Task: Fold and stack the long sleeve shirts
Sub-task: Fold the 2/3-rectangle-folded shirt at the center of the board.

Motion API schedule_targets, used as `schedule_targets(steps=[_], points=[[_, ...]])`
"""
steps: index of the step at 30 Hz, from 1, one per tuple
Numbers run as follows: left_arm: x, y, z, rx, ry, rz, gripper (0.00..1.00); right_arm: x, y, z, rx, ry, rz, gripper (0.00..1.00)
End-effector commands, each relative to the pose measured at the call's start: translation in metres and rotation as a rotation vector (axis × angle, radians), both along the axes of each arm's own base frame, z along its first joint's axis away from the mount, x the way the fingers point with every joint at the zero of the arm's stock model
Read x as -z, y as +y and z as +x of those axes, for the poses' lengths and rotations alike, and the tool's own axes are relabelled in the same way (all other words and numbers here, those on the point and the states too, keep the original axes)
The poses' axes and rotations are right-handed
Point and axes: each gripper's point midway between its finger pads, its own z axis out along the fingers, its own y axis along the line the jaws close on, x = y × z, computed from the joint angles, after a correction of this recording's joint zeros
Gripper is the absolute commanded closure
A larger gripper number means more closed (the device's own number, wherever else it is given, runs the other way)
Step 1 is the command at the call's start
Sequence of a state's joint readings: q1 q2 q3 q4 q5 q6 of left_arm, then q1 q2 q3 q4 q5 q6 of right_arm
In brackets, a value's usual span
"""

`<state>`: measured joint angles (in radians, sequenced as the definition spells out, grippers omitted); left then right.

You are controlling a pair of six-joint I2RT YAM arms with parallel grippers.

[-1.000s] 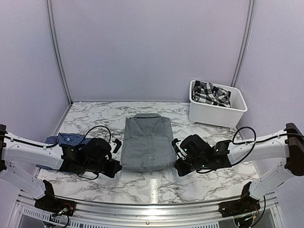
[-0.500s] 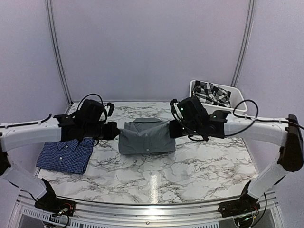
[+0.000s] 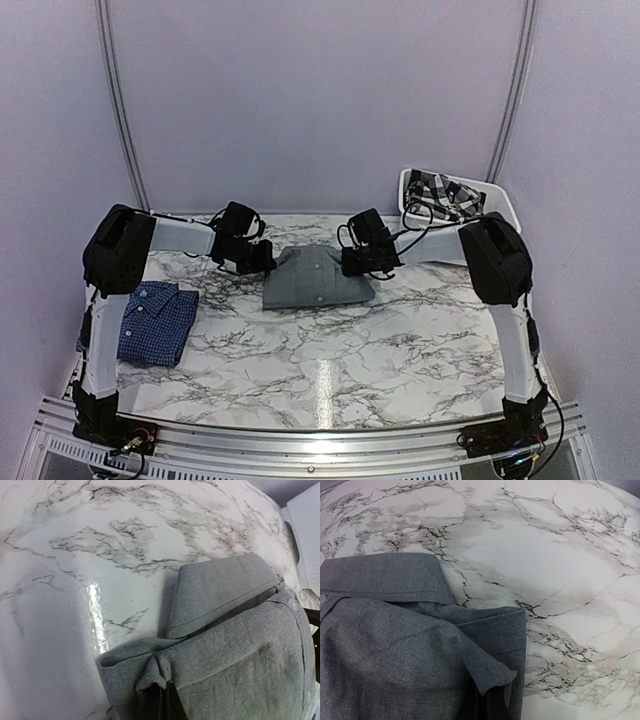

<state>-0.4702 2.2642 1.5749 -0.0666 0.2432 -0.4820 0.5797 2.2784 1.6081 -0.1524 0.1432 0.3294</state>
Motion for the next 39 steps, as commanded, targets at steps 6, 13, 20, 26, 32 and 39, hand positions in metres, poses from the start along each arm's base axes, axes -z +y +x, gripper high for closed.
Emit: schedule_targets(steps=[6, 13, 20, 26, 32, 39], points=[[-0.017, -0.007, -0.088, 0.05, 0.025, -0.135, 1.0, 0.006, -0.001, -0.096, 0.01, 0.11, 0.061, 1.0], [-0.038, 0.01, -0.178, 0.061, -0.006, -0.102, 1.0, -0.006, -0.015, -0.193, 0.019, 0.139, 0.045, 1.0], [-0.072, 0.027, -0.183, 0.016, -0.084, -0.104, 1.0, -0.049, -0.028, -0.19, 0.058, 0.028, 0.062, 1.0], [-0.085, 0.036, -0.163, -0.017, -0.128, -0.073, 1.0, -0.066, -0.022, -0.164, 0.046, -0.043, 0.016, 1.0], [-0.07, 0.038, -0.118, -0.008, -0.123, -0.024, 1.0, -0.065, -0.022, -0.115, 0.054, -0.091, 0.035, 1.0], [-0.045, 0.038, -0.079, -0.008, -0.083, -0.004, 1.0, -0.05, -0.017, -0.076, 0.049, -0.085, 0.013, 1.0]])
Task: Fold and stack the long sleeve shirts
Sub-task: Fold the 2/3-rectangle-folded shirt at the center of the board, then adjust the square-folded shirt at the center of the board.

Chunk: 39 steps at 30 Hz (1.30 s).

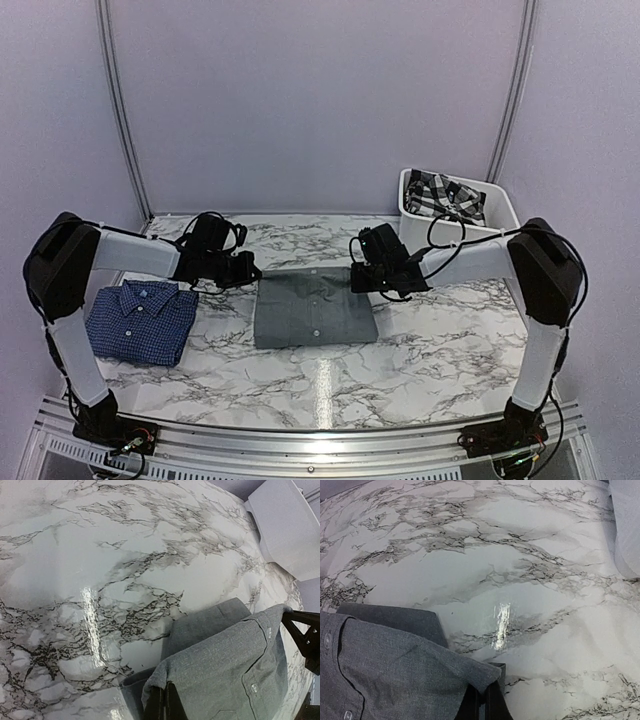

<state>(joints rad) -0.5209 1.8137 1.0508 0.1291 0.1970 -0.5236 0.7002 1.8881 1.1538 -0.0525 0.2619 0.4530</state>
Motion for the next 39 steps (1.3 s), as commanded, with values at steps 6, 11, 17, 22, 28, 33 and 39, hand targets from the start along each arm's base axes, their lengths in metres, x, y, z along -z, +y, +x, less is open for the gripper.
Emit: schedule_targets(steps=[6, 11, 17, 22, 28, 33, 39], points=[[0.003, 0.01, 0.029, -0.002, -0.008, 0.051, 1.0, -0.011, -0.003, 0.031, 0.014, -0.043, -0.027, 1.0], [-0.017, 0.03, 0.041, -0.07, -0.034, 0.078, 0.46, -0.034, -0.013, 0.034, 0.042, -0.053, -0.082, 0.58], [-0.044, 0.03, 0.022, -0.06, -0.026, 0.052, 0.01, -0.073, -0.005, 0.018, -0.014, -0.083, -0.069, 0.16], [-0.045, 0.002, -0.022, 0.023, -0.006, 0.038, 0.01, -0.075, 0.042, -0.026, -0.15, -0.07, -0.078, 0.04], [-0.031, -0.038, -0.08, 0.127, 0.056, 0.014, 0.01, -0.045, 0.086, -0.068, -0.255, 0.004, -0.068, 0.04], [0.005, -0.039, -0.096, 0.128, 0.123, 0.042, 0.01, 0.008, 0.084, -0.084, -0.229, 0.12, -0.116, 0.04], [0.052, -0.029, -0.103, 0.126, 0.19, 0.134, 0.01, 0.056, 0.071, -0.088, -0.192, 0.199, -0.211, 0.04]])
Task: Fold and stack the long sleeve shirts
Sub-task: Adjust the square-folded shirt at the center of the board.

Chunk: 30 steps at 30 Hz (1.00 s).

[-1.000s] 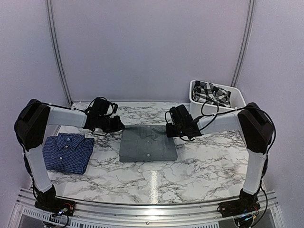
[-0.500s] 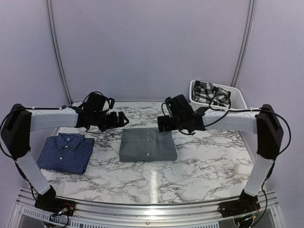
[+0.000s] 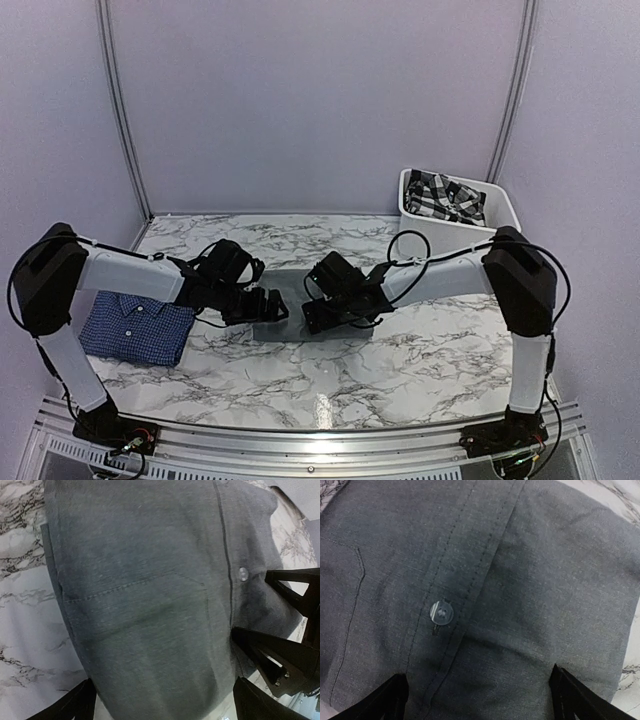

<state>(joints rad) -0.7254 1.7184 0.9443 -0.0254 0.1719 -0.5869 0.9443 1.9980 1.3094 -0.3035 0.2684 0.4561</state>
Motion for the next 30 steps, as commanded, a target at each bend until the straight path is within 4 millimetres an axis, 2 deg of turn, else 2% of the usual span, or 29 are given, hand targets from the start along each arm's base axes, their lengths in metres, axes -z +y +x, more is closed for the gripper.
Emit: schedule_targets(steps=[1, 4, 10, 13, 16, 21, 26, 30], points=[[0.03, 0.008, -0.003, -0.012, 0.032, 0.061, 0.01, 0.028, -0.014, -0.005, 0.048, 0.055, -0.075, 0.04], [0.033, 0.011, -0.004, -0.015, 0.03, 0.081, 0.01, 0.019, -0.014, -0.002, 0.059, 0.041, -0.079, 0.04], [0.013, 0.022, 0.004, -0.042, -0.03, 0.121, 0.01, -0.045, -0.006, 0.025, 0.065, -0.056, 0.026, 0.03], [0.002, 0.025, 0.007, -0.056, -0.053, 0.126, 0.01, -0.058, -0.003, 0.044, 0.058, -0.051, 0.087, 0.02], [-0.01, 0.03, 0.009, -0.073, -0.081, 0.127, 0.01, -0.059, -0.003, 0.064, 0.055, -0.022, 0.171, 0.03], [-0.033, 0.033, 0.009, -0.08, -0.114, 0.103, 0.01, -0.05, -0.003, 0.092, 0.047, 0.027, 0.255, 0.03], [-0.045, 0.033, 0.006, -0.074, -0.128, 0.082, 0.01, -0.032, -0.009, 0.121, 0.056, 0.057, 0.29, 0.03], [-0.053, 0.029, 0.0, -0.062, -0.114, 0.039, 0.01, -0.008, -0.011, 0.132, 0.065, 0.087, 0.256, 0.03]])
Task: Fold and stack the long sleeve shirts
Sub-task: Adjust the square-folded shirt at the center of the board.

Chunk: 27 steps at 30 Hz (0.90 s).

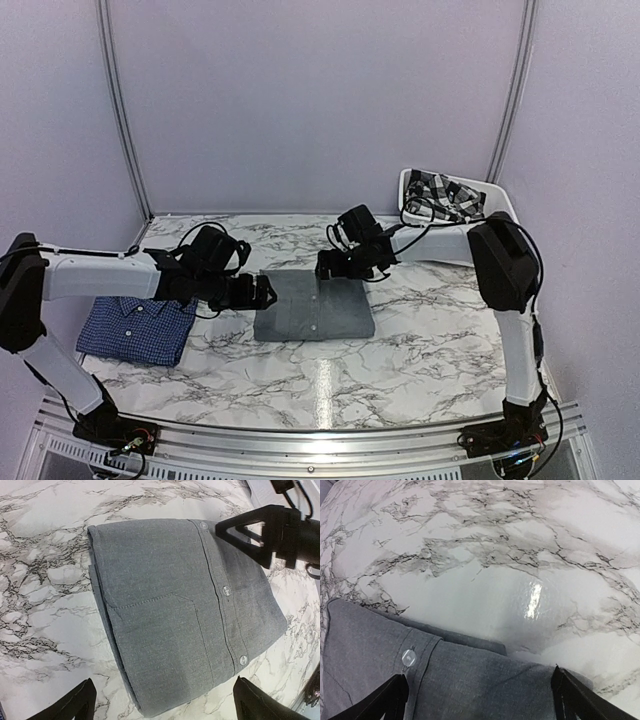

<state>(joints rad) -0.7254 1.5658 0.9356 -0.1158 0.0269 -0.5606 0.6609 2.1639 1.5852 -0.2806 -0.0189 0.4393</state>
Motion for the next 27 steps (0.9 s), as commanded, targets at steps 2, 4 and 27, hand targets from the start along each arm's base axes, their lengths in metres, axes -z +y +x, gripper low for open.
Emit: schedule_targets(steps=[2, 4, 27], points=[[-0.015, 0.001, -0.01, 0.017, 0.015, -0.04, 0.01, 0.021, 0.004, 0.015, -0.024, 0.027, 0.004, 0.03], [-0.018, 0.0, -0.013, 0.027, 0.019, -0.056, 0.01, 0.026, 0.0, 0.021, -0.01, 0.027, -0.007, 0.03], [-0.031, 0.111, 0.006, -0.417, -0.232, 0.105, 0.01, -0.137, -0.106, -0.013, 0.287, -0.372, -0.15, 0.02]])
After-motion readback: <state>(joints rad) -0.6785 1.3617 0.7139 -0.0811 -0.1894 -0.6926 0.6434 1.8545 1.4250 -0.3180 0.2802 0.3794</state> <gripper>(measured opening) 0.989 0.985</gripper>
